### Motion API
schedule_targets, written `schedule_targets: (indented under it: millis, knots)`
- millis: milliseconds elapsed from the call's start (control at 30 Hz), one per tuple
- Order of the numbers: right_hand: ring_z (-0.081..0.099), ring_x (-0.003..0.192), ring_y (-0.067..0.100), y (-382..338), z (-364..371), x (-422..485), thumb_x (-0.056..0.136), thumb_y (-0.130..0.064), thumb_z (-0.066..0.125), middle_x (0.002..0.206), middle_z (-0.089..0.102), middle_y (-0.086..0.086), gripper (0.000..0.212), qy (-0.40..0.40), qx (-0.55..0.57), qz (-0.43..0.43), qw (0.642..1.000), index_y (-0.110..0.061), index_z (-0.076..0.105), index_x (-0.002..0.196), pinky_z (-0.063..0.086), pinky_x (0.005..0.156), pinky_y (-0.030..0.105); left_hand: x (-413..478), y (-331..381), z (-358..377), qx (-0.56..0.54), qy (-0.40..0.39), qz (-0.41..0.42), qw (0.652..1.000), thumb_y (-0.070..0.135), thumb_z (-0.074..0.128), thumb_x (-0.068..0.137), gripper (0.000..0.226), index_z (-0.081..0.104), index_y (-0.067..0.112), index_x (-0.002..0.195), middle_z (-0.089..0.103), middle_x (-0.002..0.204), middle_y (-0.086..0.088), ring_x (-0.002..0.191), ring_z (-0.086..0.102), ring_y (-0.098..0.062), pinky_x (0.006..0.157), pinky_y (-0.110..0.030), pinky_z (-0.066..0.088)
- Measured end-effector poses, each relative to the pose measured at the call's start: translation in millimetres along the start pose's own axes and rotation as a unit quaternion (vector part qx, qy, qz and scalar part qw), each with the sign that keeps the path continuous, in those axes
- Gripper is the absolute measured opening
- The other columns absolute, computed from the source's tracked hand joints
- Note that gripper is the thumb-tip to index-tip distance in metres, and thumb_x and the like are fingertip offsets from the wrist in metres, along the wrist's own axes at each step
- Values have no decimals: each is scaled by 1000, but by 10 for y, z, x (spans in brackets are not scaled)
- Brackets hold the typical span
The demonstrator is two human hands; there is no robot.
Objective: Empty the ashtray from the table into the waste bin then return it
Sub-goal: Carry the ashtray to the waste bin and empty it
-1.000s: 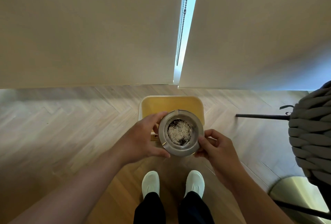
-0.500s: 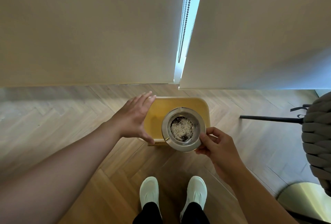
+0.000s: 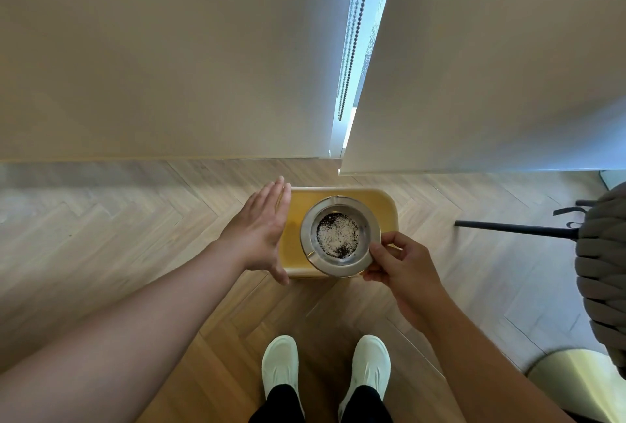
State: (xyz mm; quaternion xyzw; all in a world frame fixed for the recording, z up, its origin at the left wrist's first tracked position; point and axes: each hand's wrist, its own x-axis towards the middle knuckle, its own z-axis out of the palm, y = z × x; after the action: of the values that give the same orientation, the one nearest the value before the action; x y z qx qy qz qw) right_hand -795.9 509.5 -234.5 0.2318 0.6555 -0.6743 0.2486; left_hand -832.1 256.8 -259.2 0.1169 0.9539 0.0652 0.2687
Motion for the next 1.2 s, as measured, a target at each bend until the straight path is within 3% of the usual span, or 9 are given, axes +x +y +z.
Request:
schedule_targets:
  millis: [367, 500, 667, 800, 900, 967, 1033, 1100, 1200]
  knots:
    - [68, 63, 19, -56, 43, 165, 94, -6, 62, 72, 75, 10, 6, 16, -40, -15, 999, -1, 64, 97, 59, 68, 37, 38, 89, -52, -2, -47, -31, 998, 59, 90, 39, 167, -29, 11, 146, -32, 157, -11, 145, -27, -29, 122, -47, 0]
    - [73, 64, 19, -124, 15, 215, 92, -8, 65, 75, 77, 6, 3, 50, -96, -69, 992, -10, 65, 90, 62, 68, 33, 46, 88, -60, -8, -50, -34, 998, 57, 91, 40, 166, -29, 11, 146, -32, 157, -11, 145, -28, -29, 122, -47, 0]
    - [73, 64, 12, -171, -7, 273, 90, -8, 67, 72, 75, -1, 7, 102, -216, -175, 955, -12, 63, 86, 59, 66, 27, 41, 86, -48, -9, -48, -34, 998, 57, 90, 42, 165, -30, 12, 146, -33, 156, -11, 144, -29, -29, 122, -47, -2]
    - [66, 68, 10, -180, 14, 238, 89, -8, 68, 73, 69, -3, 8, 110, -315, -309, 890, -12, 62, 85, 56, 60, 26, 33, 80, -47, -8, -44, -31, 998, 57, 90, 42, 165, -29, 12, 146, -32, 157, -11, 144, -28, -29, 122, -46, -2]
    - [63, 63, 23, -157, 17, 223, 91, -8, 65, 71, 67, 7, 6, 74, -402, -385, 827, -6, 62, 86, 55, 56, 41, 34, 78, -54, -7, -43, -28, 999, 58, 90, 42, 165, -29, 11, 146, -33, 157, -10, 144, -29, -28, 122, -46, -2]
    - [57, 59, 26, -115, 35, 203, 88, -5, 68, 69, 63, 9, 5, 51, -498, -436, 748, -7, 63, 88, 52, 49, 39, 36, 75, -59, -8, -43, -27, 999, 58, 90, 41, 166, -29, 11, 146, -33, 156, -10, 144, -29, -28, 122, -46, -2]
    - [58, 61, 24, -43, 55, 171, 78, 1, 76, 69, 63, 9, 17, 35, -570, -468, 674, -6, 66, 89, 49, 45, 32, 39, 76, -57, -6, -43, -27, 999, 58, 90, 41, 166, -29, 11, 146, -33, 157, -10, 144, -29, -28, 122, -46, -2]
    - [62, 67, 25, 8, 54, 160, 74, 1, 80, 73, 68, 10, 20, 29, -591, -473, 653, -4, 68, 89, 49, 48, 32, 39, 77, -47, -5, -42, -27, 999, 59, 90, 41, 166, -30, 12, 146, -33, 157, -10, 144, -29, -28, 122, -46, -2]
    - [65, 69, 26, 36, 26, 172, 74, -1, 81, 77, 70, 12, 22, 42, -584, -475, 657, -3, 69, 91, 52, 51, 32, 35, 67, -30, -8, -40, -27, 999, 59, 90, 40, 166, -30, 12, 146, -34, 156, -10, 144, -29, -27, 121, -45, -5]
